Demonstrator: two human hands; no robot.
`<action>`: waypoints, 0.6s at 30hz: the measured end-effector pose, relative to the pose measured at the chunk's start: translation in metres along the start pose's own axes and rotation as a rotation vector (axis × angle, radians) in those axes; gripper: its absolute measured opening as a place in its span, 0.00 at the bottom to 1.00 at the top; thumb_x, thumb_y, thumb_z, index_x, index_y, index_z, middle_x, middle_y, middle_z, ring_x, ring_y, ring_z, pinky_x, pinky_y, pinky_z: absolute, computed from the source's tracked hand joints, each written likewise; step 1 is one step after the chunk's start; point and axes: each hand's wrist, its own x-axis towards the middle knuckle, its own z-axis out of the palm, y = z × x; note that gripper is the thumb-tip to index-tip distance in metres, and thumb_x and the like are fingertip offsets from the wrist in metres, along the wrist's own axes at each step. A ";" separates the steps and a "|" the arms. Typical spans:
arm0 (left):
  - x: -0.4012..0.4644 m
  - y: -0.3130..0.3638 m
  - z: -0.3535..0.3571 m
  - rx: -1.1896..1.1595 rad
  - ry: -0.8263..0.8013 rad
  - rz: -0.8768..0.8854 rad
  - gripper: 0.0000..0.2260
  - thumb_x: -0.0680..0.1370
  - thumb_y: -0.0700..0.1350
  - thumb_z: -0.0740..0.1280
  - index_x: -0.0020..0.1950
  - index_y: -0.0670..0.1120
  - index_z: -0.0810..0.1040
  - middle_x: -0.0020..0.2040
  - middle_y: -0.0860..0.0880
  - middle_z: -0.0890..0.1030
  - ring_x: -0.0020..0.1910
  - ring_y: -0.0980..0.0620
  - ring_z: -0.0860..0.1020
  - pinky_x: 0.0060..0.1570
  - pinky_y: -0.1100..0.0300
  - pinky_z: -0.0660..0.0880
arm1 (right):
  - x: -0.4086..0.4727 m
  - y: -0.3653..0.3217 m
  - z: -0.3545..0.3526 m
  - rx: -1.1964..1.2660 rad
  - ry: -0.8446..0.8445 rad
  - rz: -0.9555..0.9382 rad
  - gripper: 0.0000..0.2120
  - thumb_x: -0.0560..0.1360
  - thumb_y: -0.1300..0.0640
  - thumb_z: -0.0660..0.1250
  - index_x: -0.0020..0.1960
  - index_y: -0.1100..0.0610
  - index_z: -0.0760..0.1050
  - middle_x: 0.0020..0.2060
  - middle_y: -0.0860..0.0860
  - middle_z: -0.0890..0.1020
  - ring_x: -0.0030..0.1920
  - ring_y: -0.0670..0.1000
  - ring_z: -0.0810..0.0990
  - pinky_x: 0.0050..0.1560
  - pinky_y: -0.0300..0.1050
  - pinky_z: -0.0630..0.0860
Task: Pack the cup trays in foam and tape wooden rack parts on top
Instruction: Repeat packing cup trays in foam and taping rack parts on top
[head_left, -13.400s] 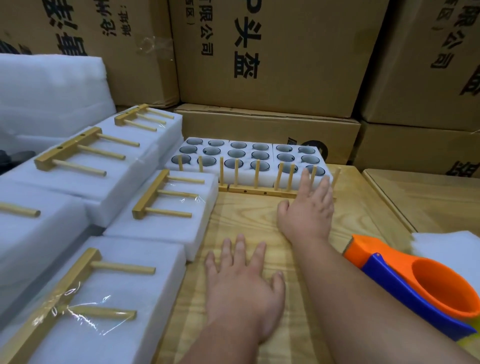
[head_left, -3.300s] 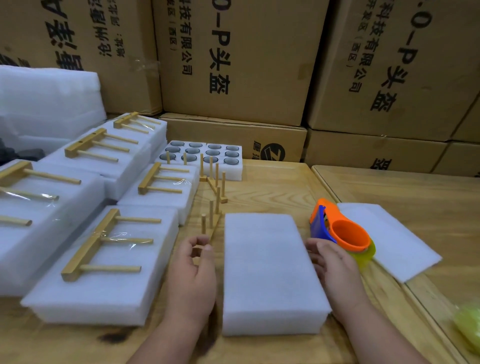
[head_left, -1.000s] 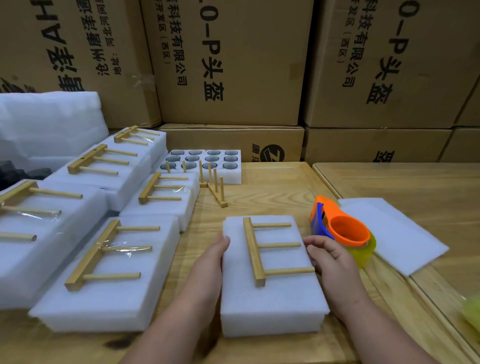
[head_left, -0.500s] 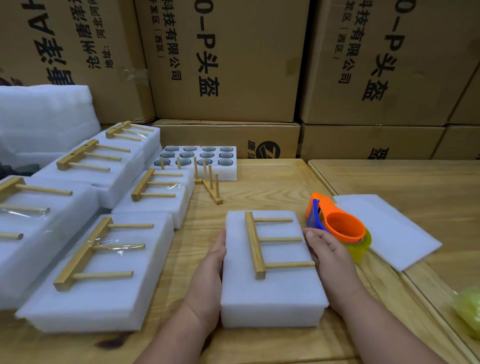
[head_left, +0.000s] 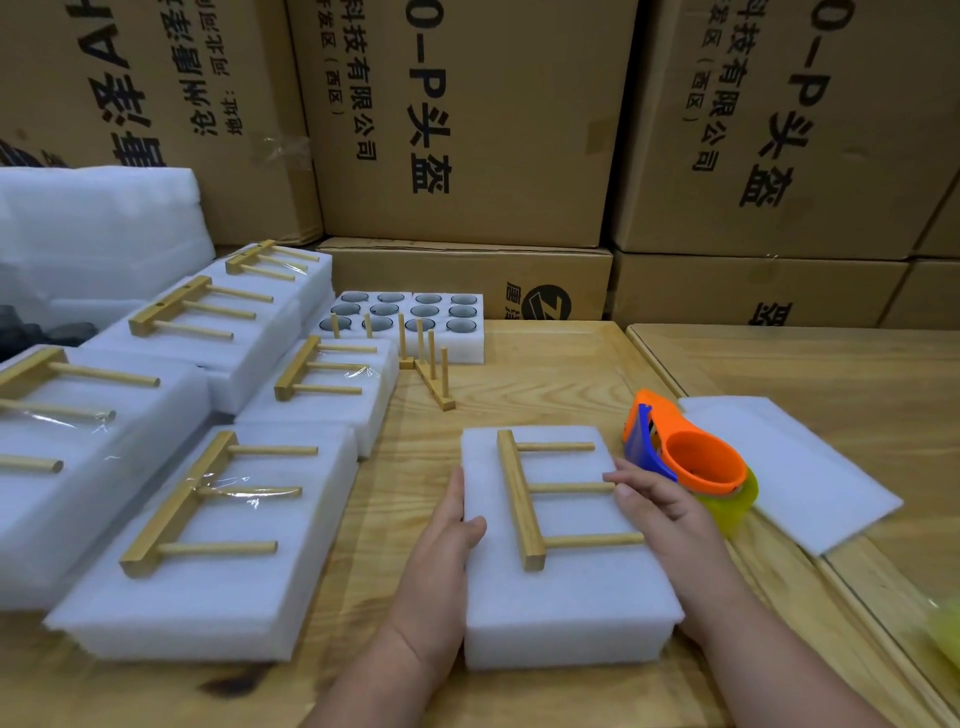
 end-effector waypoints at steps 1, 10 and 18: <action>0.000 0.000 0.000 0.003 -0.007 0.001 0.26 0.83 0.34 0.54 0.79 0.53 0.65 0.65 0.62 0.77 0.56 0.64 0.81 0.44 0.67 0.79 | 0.000 0.001 -0.001 -0.008 -0.001 -0.005 0.07 0.79 0.65 0.68 0.52 0.59 0.84 0.62 0.42 0.81 0.57 0.38 0.81 0.51 0.39 0.76; 0.002 0.008 -0.007 0.080 -0.059 0.029 0.27 0.79 0.34 0.53 0.73 0.55 0.75 0.67 0.51 0.80 0.65 0.49 0.80 0.62 0.50 0.78 | -0.002 0.003 0.001 -0.012 0.040 -0.028 0.07 0.79 0.66 0.67 0.52 0.60 0.83 0.61 0.51 0.83 0.59 0.49 0.83 0.57 0.47 0.78; -0.006 0.007 -0.005 0.060 -0.017 0.042 0.24 0.80 0.35 0.55 0.73 0.49 0.75 0.66 0.47 0.82 0.67 0.47 0.78 0.70 0.43 0.70 | -0.006 -0.010 -0.016 -0.217 0.259 -0.248 0.13 0.81 0.60 0.65 0.43 0.51 0.84 0.41 0.53 0.88 0.44 0.53 0.87 0.46 0.48 0.84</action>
